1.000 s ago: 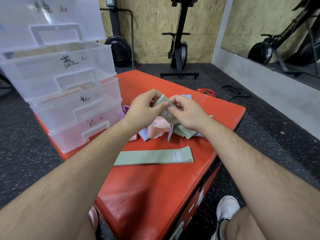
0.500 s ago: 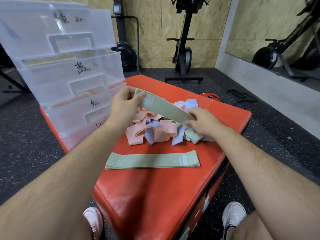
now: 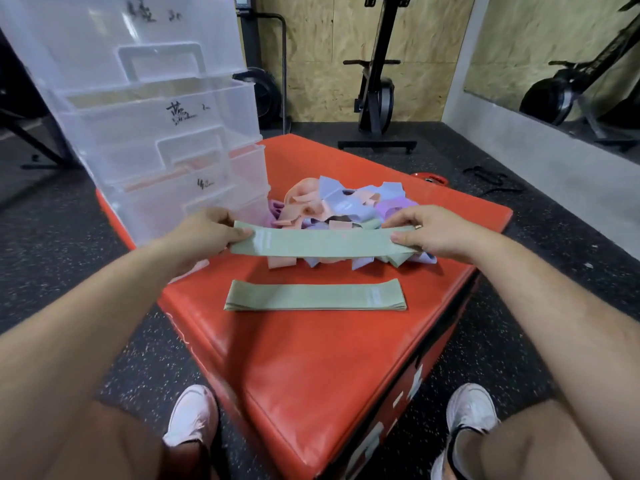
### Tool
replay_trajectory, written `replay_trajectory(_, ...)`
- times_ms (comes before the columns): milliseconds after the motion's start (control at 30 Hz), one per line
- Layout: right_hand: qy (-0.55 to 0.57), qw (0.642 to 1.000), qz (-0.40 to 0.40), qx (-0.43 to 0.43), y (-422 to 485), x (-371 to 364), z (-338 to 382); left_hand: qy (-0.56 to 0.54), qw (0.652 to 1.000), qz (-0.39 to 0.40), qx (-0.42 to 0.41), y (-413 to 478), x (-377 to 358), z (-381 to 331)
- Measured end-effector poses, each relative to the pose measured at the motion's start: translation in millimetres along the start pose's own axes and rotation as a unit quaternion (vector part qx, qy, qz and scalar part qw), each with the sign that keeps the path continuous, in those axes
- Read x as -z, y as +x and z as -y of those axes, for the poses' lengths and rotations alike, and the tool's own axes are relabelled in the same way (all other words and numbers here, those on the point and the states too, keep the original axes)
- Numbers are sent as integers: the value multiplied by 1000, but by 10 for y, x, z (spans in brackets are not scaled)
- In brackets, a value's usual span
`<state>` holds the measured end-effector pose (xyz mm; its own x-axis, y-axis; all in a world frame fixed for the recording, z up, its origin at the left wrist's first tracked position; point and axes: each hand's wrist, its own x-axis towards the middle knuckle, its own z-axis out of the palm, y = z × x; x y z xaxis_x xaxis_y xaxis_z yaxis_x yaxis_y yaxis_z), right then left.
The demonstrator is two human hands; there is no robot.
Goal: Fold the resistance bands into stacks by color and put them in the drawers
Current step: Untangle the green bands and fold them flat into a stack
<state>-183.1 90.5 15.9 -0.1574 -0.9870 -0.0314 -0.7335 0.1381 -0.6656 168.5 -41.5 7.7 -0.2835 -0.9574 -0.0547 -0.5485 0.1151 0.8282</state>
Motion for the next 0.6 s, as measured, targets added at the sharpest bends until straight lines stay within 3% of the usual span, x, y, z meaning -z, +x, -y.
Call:
replay_trajectory(233, -123, 991, 40, 20, -107, -431, -15, 171, 983, 14, -67, -214, -162, 459)
replay_trajectory(467, -229, 970, 75, 3, -78, -625, -54, 253, 962, 39, -98, -244, -274, 595)
replay_trajectory(600, -287, 955, 76, 5, -70, -633, -70, 362, 922, 37, -129, -194, -332, 614)
